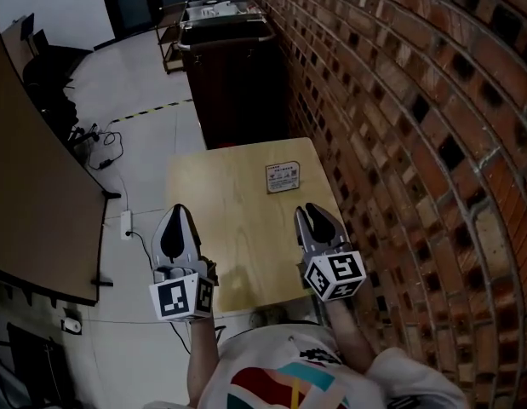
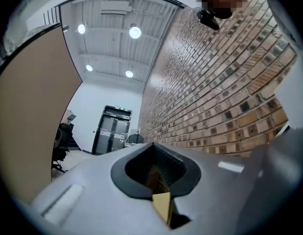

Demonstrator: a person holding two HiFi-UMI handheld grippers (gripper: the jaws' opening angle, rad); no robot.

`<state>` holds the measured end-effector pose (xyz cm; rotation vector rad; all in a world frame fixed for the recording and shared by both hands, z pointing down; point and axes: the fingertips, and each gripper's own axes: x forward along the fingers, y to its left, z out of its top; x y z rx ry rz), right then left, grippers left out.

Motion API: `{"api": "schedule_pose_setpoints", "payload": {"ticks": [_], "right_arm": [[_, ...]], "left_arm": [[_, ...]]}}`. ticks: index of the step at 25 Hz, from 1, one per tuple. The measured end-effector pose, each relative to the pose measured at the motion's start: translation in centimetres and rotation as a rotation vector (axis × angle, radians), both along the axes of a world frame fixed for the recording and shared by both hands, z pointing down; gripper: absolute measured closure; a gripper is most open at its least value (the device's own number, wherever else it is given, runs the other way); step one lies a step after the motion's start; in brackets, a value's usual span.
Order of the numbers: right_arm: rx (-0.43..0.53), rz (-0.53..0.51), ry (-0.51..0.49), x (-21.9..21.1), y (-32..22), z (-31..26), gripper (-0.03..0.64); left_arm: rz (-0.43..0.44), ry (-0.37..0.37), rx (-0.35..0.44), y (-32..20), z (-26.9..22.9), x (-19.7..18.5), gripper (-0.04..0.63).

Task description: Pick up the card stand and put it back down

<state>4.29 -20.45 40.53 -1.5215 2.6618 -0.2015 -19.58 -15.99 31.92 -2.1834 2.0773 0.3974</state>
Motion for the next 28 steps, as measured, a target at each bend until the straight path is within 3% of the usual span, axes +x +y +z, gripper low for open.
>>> {"api": "schedule_pose_setpoints", "payload": {"ticks": [1, 5, 8, 11, 15, 22, 28], "right_arm": [[-0.018, -0.009, 0.004, -0.2, -0.7, 0.7, 0.533], [-0.122, -0.104, 0.05, -2.3, -4.5, 4.6, 0.225], [-0.213, -0.063, 0.135, -3.2, -8.9, 8.4, 0.041], [-0.297, 0.052, 0.23, -2.4, -14.7, 12.1, 0.04], [-0.425, 0.108, 0.298, -1.7, -19.8, 17.1, 0.04], [-0.548, 0.143, 0.231, -2.3, -22.9, 21.4, 0.04], [-0.542, 0.153, 0.265, -2.4, -24.6, 22.0, 0.04]], "left_arm": [[0.003, 0.0, -0.013, -0.4, 0.6, 0.1, 0.592], [-0.006, 0.006, -0.054, -2.3, 2.1, -0.1, 0.592], [-0.001, 0.002, -0.081, -3.5, 2.9, -0.3, 0.592], [0.008, -0.001, -0.107, -4.6, 3.6, -0.5, 0.592], [-0.007, 0.004, -0.148, -5.9, 4.8, -1.5, 0.592], [0.001, -0.016, -0.193, -7.9, 6.4, -2.2, 0.592], [0.033, -0.031, -0.221, -9.2, 7.1, -1.6, 0.592]]}}
